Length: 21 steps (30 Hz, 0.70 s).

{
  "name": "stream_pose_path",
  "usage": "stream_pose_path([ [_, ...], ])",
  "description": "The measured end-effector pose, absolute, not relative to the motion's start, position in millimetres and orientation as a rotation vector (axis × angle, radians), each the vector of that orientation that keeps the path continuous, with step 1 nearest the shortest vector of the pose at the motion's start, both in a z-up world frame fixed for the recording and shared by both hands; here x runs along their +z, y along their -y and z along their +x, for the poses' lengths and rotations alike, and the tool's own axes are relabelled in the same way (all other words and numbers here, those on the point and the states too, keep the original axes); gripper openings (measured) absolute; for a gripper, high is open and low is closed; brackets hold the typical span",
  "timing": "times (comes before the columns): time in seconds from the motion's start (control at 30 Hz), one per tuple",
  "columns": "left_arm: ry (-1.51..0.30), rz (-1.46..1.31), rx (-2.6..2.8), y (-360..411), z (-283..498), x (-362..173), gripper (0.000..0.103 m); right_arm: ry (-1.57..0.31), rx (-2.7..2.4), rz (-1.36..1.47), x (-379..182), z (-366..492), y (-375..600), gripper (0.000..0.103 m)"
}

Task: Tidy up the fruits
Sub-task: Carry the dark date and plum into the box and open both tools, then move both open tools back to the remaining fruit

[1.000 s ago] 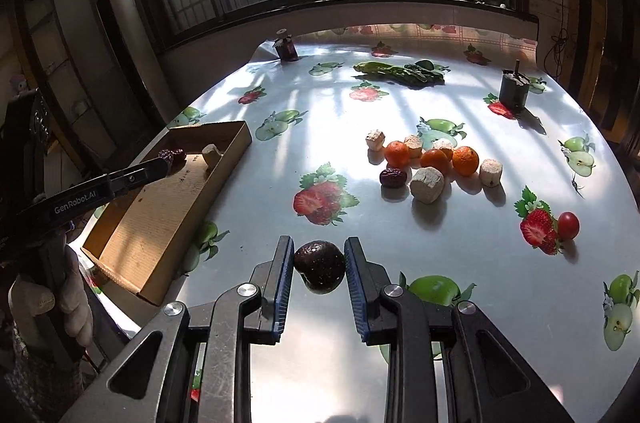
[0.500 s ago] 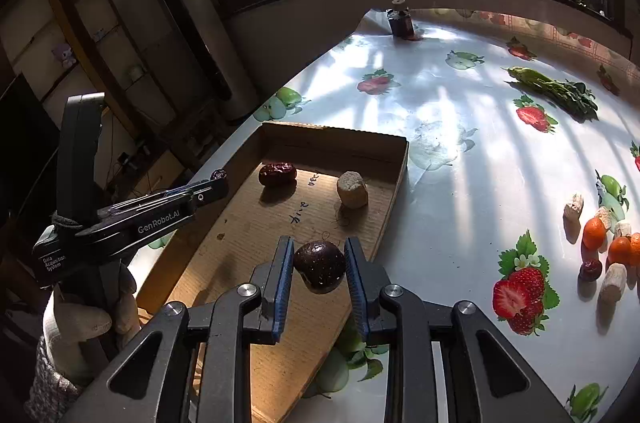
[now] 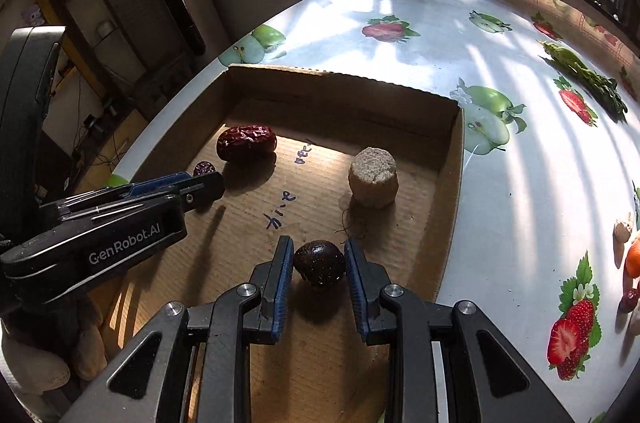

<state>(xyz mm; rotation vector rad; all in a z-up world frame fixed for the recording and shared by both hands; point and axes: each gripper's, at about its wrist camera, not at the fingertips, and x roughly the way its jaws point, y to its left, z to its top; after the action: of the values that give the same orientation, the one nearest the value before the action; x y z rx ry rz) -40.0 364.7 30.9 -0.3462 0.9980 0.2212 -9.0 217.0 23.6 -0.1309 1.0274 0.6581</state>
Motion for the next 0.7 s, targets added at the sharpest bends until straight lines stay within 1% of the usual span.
stream_pose_path([
  [0.03,-0.985,-0.349,0.223,-364.3,-43.5,35.0,0.041,-1.022,0.659,-0.131,24.5,-9.6,-217.0,0.033],
  [0.1,-0.949,-0.341,0.232,-362.0,-51.8,46.4,0.041,-0.998,0.654,-0.132,30.2,-12.8,-214.6,0.048],
  [0.17,-0.897,-0.319,0.256,-356.3,-65.0,62.9,0.042,-0.969,0.661,-0.112,40.4,-15.2,-208.1,0.053],
  [0.23,-0.829,-0.281,0.285,-346.3,-81.3,82.5,0.054,-0.943,0.673,-0.075,53.5,-20.9,-195.2,0.053],
  [0.3,-0.753,-0.227,0.319,-330.3,-101.5,103.9,0.078,-0.913,0.676,-0.041,65.1,-27.6,-178.3,0.053],
  [0.33,-0.714,-0.195,0.332,-320.0,-112.2,113.2,0.083,-0.896,0.675,-0.022,70.9,-31.3,-168.5,0.054],
  [0.37,-0.681,-0.165,0.339,-309.1,-122.0,120.7,0.089,-0.882,0.674,-0.006,75.2,-34.9,-158.5,0.057],
  [0.4,-0.652,-0.14,0.341,-298.4,-131.9,127.4,0.089,-0.867,0.667,0.01,79.4,-38.6,-148.0,0.06],
  [0.47,-0.604,-0.117,0.327,-277.7,-149.2,137.2,0.089,-0.848,0.645,0.032,83.6,-45.3,-127.8,0.062],
  [0.7,-0.554,-0.04,0.294,-219.5,-169.1,148.5,0.089,-0.82,0.589,0.07,87.0,-62.7,-67.2,0.062],
])
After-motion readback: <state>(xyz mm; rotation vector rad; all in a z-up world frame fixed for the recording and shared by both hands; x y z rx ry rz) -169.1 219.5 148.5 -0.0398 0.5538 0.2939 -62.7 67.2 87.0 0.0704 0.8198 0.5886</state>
